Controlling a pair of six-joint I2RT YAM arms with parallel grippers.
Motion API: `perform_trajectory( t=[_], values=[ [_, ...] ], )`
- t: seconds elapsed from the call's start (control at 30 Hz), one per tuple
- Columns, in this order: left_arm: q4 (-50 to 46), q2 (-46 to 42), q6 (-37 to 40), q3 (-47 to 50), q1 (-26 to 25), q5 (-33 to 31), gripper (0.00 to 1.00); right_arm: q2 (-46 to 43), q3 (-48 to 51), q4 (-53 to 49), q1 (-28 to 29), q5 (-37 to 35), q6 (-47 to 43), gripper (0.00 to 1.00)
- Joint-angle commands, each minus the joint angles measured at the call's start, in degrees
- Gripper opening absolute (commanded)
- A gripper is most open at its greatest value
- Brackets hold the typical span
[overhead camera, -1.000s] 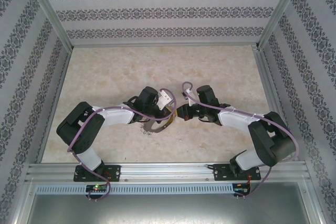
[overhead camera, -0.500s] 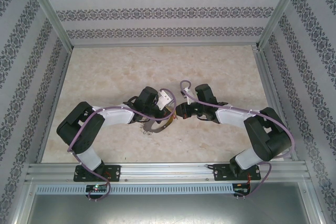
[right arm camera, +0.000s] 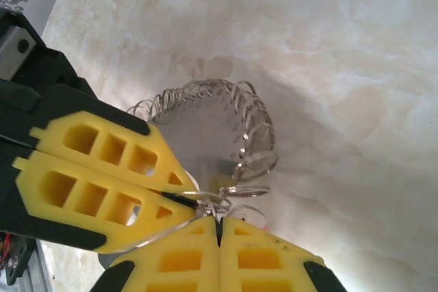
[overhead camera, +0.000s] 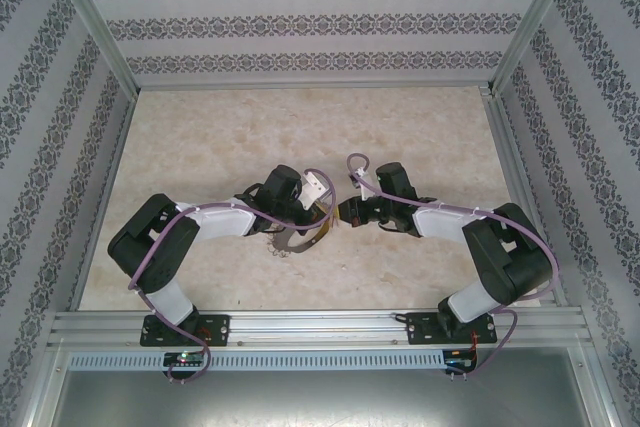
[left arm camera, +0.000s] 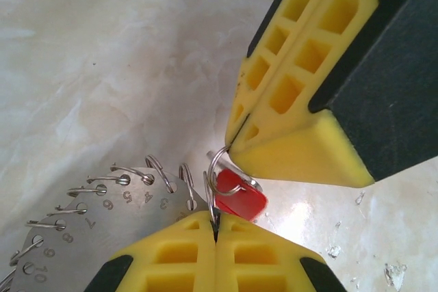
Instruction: Put the keys on the keyring
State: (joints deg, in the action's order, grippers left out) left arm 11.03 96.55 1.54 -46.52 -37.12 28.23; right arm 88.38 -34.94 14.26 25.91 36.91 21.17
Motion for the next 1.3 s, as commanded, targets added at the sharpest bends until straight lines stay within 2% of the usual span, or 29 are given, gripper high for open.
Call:
perform_trajectory(
  t=[0.0,0.27,0.73,1.07,1.13,1.17,1.2,1.27],
  values=[
    [1.6,-1.4,1.6,0.2,-0.7,1.1,0.00,1.0,1.4,2.3,-0.8,-0.7,0.6,0.00],
    [3.1,-2.2,1.4,0.9,-0.7,1.3,0.00,2.7,1.5,3.9,-1.4,0.8,1.9,0.00],
    [7.6,-3.2,0.3,2.0,-0.7,0.1,0.00,6.3,1.2,5.8,1.3,14.1,4.5,0.00],
    [8.8,-4.7,-0.2,3.1,-0.7,-1.1,0.00,5.7,3.0,5.7,0.3,12.2,5.3,0.00],
    [8.4,-5.2,-0.1,3.1,-0.7,-1.2,0.00,5.0,3.7,6.0,-0.5,12.1,5.5,0.11],
    [8.2,-5.3,-0.1,3.1,-0.7,-1.1,0.00,4.4,3.9,6.0,-1.0,12.2,5.6,0.24],
    [8.1,-5.4,0.0,3.1,-0.7,-1.0,0.00,3.7,4.1,5.8,-1.3,12.3,5.7,0.33],
    [7.8,-5.5,0.1,3.1,-0.7,-1.0,0.00,1.6,4.4,5.1,-2.5,13.0,5.4,0.36]
  ],
)
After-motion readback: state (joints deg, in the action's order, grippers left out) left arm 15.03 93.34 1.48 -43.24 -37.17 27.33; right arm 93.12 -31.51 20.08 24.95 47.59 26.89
